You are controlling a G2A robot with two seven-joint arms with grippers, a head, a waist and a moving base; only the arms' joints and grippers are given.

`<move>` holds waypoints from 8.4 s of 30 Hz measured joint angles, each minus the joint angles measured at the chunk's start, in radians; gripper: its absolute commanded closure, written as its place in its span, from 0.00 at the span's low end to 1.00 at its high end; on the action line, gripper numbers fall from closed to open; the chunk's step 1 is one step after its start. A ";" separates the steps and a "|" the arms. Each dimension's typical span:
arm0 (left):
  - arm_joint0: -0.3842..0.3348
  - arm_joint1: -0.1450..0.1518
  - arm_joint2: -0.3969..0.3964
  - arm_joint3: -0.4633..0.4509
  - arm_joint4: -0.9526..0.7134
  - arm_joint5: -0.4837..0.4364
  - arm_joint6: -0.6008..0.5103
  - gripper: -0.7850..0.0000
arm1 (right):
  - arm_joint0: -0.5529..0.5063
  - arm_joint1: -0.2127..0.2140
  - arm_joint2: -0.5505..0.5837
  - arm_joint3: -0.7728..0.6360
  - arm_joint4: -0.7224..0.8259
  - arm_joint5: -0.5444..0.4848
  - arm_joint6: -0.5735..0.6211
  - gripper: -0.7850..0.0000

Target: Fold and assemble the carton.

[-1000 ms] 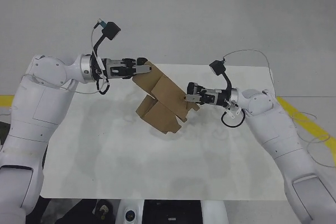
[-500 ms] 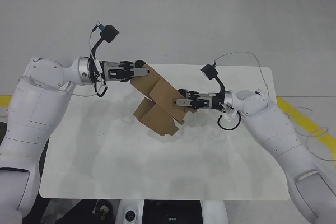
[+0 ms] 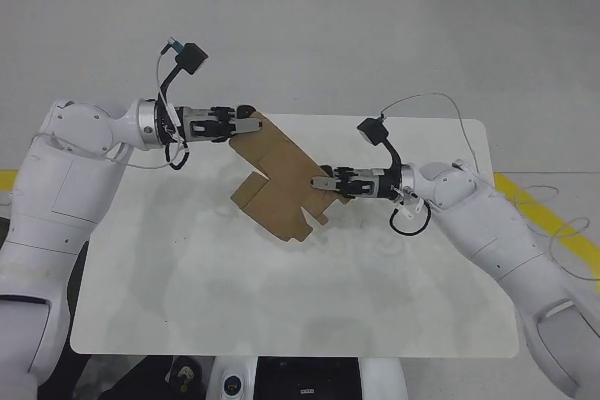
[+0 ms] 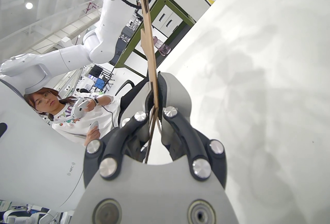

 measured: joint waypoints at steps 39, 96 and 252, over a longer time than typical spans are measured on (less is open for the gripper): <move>0.141 0.008 -0.027 -0.044 -0.061 0.015 0.022 0.00 | 0.017 -0.082 0.068 0.126 0.212 0.197 -0.118 1.00; 0.150 0.057 0.066 -0.127 -0.057 0.144 -0.144 1.00 | 0.027 -0.059 0.251 0.075 0.084 0.241 0.242 0.00; 0.129 0.159 0.173 -0.131 -0.187 0.168 -0.169 1.00 | 0.052 0.053 0.115 0.104 0.011 0.195 0.166 0.00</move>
